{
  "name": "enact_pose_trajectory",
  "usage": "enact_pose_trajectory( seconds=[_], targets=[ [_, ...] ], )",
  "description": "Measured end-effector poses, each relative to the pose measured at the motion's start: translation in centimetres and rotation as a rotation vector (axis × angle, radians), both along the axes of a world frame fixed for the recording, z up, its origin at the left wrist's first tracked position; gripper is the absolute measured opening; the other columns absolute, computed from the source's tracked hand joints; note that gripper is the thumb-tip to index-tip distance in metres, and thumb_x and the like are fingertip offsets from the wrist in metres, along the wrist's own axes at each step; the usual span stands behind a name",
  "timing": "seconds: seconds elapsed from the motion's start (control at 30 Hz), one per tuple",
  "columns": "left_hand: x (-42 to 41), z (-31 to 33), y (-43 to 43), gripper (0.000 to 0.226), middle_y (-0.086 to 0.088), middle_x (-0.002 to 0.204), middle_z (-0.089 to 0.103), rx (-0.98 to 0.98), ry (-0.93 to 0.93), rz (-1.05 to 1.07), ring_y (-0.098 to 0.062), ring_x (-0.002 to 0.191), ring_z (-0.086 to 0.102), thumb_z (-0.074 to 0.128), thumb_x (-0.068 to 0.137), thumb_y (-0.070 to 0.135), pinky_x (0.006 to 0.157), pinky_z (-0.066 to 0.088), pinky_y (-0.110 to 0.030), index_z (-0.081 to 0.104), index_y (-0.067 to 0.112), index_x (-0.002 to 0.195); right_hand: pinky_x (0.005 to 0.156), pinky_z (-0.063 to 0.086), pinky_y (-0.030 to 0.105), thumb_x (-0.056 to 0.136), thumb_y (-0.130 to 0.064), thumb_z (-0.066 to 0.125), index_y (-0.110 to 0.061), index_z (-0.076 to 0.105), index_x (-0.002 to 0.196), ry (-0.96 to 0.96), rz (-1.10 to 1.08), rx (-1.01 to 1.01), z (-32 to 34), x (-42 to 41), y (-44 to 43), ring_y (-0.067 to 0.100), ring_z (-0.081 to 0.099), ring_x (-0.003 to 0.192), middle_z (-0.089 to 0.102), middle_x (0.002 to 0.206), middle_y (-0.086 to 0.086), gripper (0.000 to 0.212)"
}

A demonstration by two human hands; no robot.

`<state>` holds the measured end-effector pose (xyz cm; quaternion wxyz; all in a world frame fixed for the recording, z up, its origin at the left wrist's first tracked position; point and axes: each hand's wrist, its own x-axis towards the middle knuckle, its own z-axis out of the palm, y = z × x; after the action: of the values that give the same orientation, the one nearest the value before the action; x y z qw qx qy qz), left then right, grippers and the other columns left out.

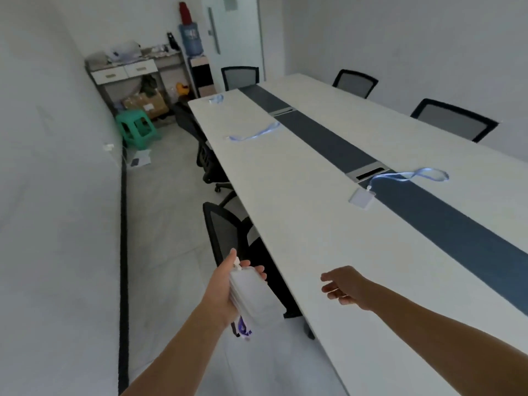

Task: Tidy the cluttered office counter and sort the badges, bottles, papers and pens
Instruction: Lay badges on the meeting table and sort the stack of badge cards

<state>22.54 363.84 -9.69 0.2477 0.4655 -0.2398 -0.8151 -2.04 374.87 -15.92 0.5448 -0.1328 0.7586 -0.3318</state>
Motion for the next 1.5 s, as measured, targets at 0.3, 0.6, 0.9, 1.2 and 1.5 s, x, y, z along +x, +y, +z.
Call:
enact_pose_trajectory(
  seconds=[0.3,0.6,0.9,1.2,1.5],
  targets=[
    [-7.9,-0.1,-9.6,0.042,-0.020,0.099,0.064,0.077,0.087,-0.285,-0.031,0.078,0.062,0.063,0.084,0.051,0.079,0.051,-0.040,0.055,0.010,0.083,0.050,0.040,0.022,0.091,-0.021,0.062,-0.006,0.062,0.105,0.130,-0.204,0.065,-0.9,-6.5,-3.8,0.018,0.062,0.059,0.072,0.079,0.009,0.021],
    [-18.7,-0.5,-18.5,0.042,-0.020,0.098,0.064,0.061,0.023,-0.408,-0.031,0.076,0.062,0.062,0.085,0.051,0.077,0.049,-0.039,0.056,0.010,0.086,0.051,0.043,0.023,0.094,-0.019,0.060,-0.001,0.061,0.103,0.160,-0.349,0.087,-3.7,-17.3,-11.9,0.019,0.062,0.060,0.071,0.082,0.012,0.020],
    [-27.2,-4.9,-23.5,0.037,-0.020,0.098,0.065,0.129,-0.032,-0.474,-0.032,0.081,0.063,0.062,0.087,0.046,0.088,0.049,-0.053,0.059,0.010,0.092,0.057,0.046,0.028,0.086,-0.030,0.062,-0.004,0.057,0.091,0.477,-0.383,0.285,-8.3,-28.0,-18.9,0.027,0.059,0.066,0.061,0.078,0.010,0.027],
    [-28.7,-8.8,-27.5,0.035,-0.021,0.103,0.063,0.216,-0.059,-0.446,-0.035,0.093,0.061,0.062,0.086,0.043,0.089,0.049,-0.053,0.060,0.009,0.093,0.087,0.044,0.042,0.076,-0.064,0.068,-0.004,0.037,0.133,0.750,-0.259,0.558,-12.8,-32.1,-24.5,0.035,0.047,0.116,0.046,0.125,0.018,0.088],
    [-28.6,-9.9,-28.8,0.037,-0.022,0.102,0.061,0.225,-0.028,-0.426,-0.034,0.087,0.061,0.062,0.087,0.044,0.086,0.049,-0.052,0.057,0.009,0.096,0.076,0.053,0.044,0.087,-0.028,0.064,-0.009,0.046,0.120,0.568,-0.560,0.375,-13.1,-31.2,-24.7,0.037,0.058,0.090,0.061,0.109,0.018,0.043]
  ],
)
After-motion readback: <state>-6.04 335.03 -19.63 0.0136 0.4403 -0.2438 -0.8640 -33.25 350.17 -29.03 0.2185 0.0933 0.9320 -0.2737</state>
